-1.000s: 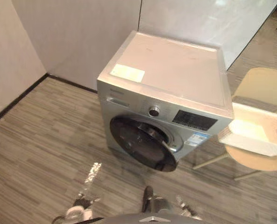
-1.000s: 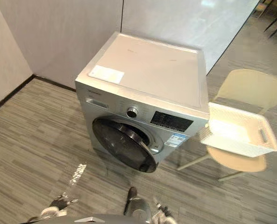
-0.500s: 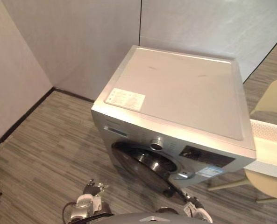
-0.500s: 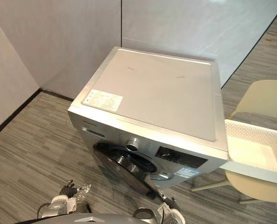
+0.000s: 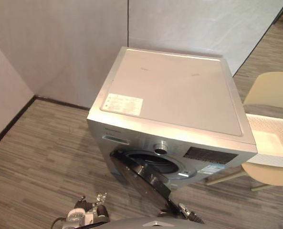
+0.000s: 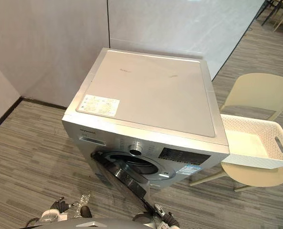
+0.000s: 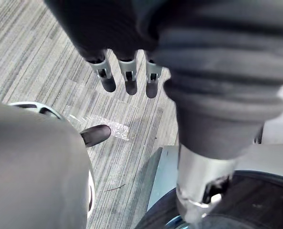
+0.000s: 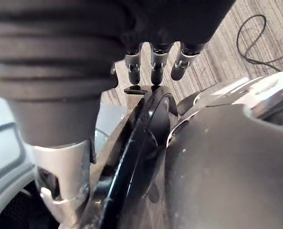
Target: Pick up the laundry basket with both hands and put the clothes into the washing machine.
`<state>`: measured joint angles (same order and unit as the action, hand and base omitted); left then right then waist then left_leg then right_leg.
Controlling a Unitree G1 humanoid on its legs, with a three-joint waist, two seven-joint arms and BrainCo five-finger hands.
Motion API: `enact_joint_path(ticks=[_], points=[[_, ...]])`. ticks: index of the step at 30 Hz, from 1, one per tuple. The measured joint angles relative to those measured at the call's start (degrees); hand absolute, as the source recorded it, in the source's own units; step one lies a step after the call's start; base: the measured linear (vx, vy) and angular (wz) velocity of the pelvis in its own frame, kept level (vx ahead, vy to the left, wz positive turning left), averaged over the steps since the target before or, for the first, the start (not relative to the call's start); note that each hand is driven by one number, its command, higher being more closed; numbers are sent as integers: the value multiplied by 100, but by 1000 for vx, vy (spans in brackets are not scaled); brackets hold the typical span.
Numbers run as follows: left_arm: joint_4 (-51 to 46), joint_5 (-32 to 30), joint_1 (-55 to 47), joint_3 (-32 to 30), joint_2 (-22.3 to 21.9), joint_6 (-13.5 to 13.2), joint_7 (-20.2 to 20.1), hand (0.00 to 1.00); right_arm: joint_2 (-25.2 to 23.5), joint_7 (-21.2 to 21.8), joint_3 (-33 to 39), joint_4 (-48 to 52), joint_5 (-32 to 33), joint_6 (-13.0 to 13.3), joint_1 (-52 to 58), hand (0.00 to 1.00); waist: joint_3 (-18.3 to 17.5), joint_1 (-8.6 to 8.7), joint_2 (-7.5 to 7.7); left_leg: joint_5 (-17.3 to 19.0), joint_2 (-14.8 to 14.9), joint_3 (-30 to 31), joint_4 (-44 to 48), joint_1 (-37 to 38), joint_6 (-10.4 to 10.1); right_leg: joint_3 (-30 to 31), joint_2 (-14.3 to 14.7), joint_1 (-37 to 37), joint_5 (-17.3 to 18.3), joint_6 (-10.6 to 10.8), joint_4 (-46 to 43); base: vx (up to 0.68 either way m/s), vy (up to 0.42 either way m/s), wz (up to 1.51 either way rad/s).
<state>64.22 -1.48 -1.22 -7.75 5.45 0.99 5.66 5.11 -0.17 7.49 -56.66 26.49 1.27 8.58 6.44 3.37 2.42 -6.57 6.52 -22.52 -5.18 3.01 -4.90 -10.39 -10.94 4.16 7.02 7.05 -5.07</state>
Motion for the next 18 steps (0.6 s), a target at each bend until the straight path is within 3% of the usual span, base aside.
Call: enact_joint_path(ticks=[6,10,12,15,18], points=[[-9,-97,19,150,-9,3,-10,0,239,90,-643,624,-224,-188,315,0,-72,9,80,29,2,-21,1,-37,-25,36,16,-30,-55,46,87,31,4,-5],[-17,-98,25,235,-8,2,-13,0,280,92,-600,1262,-273,-274,646,0,-109,2,85,32,2,-13,4,-112,-27,49,24,-104,-90,43,126,14,2,-2],[-19,-111,19,234,-7,3,-15,0,238,95,-385,2042,-437,-293,994,0,-115,12,81,39,2,18,6,-117,-34,90,27,-134,-120,42,154,29,3,-14],[-4,-226,-29,238,2,7,-34,0,255,343,-269,3413,-433,-176,1473,0,-260,54,80,59,2,65,14,-175,-35,203,38,-232,-217,47,207,22,5,-19],[-3,-349,-76,238,17,8,-117,0,286,718,-239,4133,-440,-18,1607,0,-355,66,125,60,1,69,19,-180,-34,199,38,-230,-246,44,224,1,5,-2]])
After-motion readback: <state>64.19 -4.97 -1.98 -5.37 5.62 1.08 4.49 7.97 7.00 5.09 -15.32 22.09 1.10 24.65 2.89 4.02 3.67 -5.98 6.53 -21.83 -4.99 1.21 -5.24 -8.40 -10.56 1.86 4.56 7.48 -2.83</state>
